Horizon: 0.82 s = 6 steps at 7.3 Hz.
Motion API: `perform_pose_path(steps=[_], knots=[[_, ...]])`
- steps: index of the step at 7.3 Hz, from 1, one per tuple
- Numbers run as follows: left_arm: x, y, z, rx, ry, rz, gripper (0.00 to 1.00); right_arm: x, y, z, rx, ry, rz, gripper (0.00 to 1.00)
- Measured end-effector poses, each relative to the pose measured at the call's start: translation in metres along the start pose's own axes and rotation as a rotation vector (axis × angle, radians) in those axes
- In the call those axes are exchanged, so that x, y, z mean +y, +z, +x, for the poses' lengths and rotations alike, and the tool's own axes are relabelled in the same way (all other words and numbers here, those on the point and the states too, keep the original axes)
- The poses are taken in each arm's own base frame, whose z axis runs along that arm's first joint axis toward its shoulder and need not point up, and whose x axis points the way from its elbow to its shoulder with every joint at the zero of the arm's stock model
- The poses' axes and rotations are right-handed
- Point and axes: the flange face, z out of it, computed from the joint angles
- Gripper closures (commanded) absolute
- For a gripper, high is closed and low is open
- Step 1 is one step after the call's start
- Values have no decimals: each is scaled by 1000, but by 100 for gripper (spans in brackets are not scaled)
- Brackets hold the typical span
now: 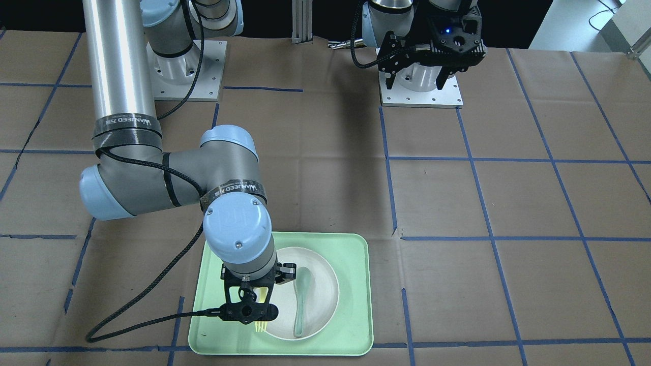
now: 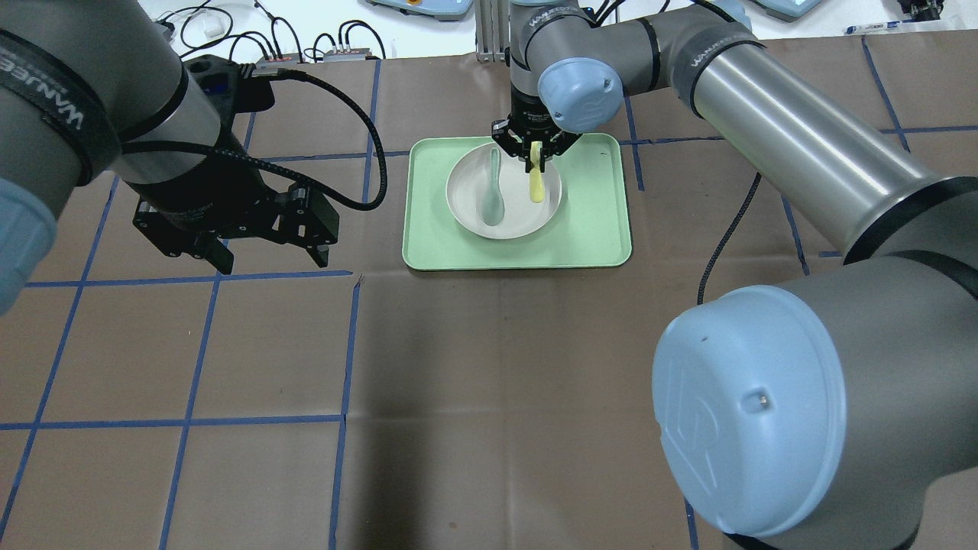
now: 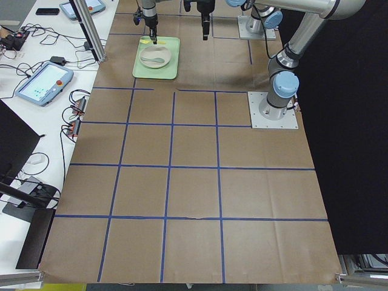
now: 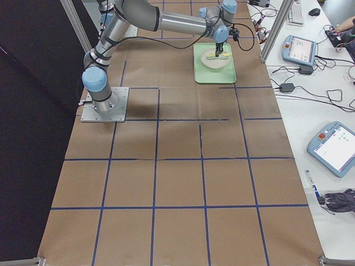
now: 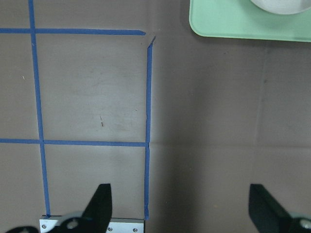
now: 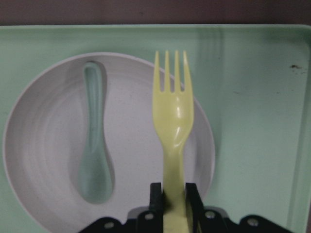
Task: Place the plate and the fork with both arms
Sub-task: 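Lift the yellow fork with the right gripper and carry it beside the plate, then lower the fork onto the tray and open the right gripper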
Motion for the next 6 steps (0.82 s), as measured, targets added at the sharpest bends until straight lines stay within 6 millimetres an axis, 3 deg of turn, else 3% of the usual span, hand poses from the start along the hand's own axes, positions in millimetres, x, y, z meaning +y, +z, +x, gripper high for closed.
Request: perform_pose_path(steps=[2,4,6], knots=[[-7,12,-23,-3,-42,-33,0,-7,6,39,49,4,-20,96],[-1,28,-38,-3,-60,-56,0,-11,28,76,57,40,-59,96],[0,27,-41,-9,-65,-52,0,-13,52,84,55,54,-94,95]])
